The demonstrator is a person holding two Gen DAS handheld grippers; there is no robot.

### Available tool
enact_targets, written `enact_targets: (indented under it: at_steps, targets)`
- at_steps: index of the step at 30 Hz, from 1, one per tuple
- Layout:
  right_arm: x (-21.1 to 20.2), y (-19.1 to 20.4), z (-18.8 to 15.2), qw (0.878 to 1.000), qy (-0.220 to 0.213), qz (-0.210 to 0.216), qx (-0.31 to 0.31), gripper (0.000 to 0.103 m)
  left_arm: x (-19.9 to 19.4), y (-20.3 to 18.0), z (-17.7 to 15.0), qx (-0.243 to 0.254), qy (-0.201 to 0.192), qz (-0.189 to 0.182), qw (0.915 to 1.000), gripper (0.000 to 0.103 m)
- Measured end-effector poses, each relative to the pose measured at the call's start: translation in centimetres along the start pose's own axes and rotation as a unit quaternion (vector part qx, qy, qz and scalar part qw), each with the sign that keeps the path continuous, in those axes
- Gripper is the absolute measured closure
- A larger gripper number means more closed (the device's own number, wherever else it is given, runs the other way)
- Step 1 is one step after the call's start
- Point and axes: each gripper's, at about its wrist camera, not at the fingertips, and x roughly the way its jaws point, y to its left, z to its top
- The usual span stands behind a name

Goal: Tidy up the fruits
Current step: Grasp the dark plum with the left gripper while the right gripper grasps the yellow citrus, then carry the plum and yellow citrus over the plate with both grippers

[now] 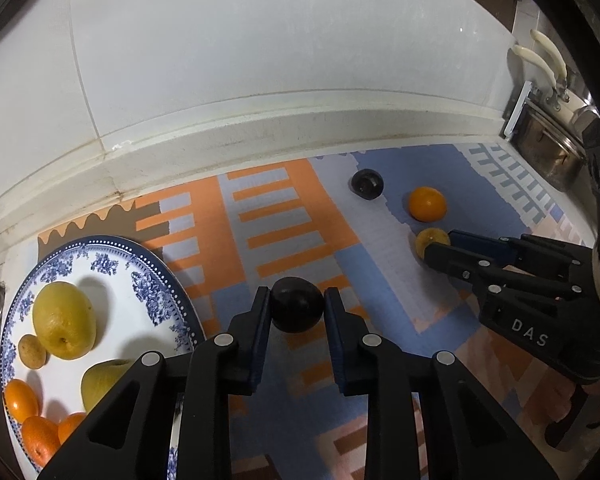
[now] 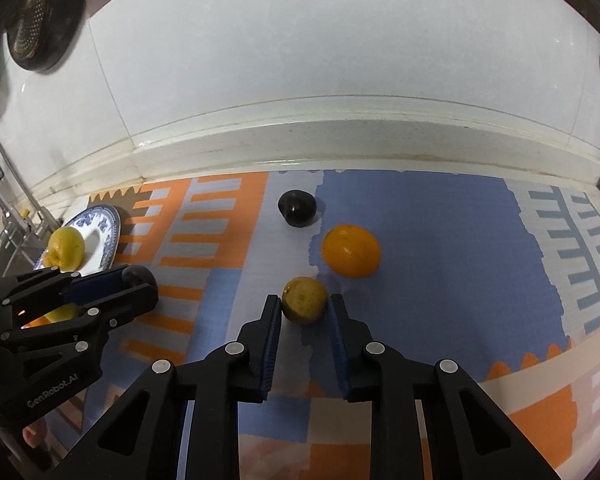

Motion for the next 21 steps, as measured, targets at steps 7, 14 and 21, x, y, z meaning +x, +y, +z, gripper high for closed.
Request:
enact_targets:
  at_steps: [7,14,21]
  targets:
    - [-0.8,0.1,0.2,1.0,-0.008,0.004,0.003,0.079,-0.6,0.0,0.1,-0.004,-0.007,0.001,1.0,0.077]
    - [-2.3,0.7,0.2,1.0,-0.028,0.01,-0.003,0.079,-2.0,0.3,0.0,-0.006,-0.021,0.001,0.9998,0.077]
    - [-4.9,2.3,0.5,0.998,-0.054,0.027,-0.02,0.079,-4.6,0.6,-0.1,-0.015,-0.046,0.006,0.9988,0.077]
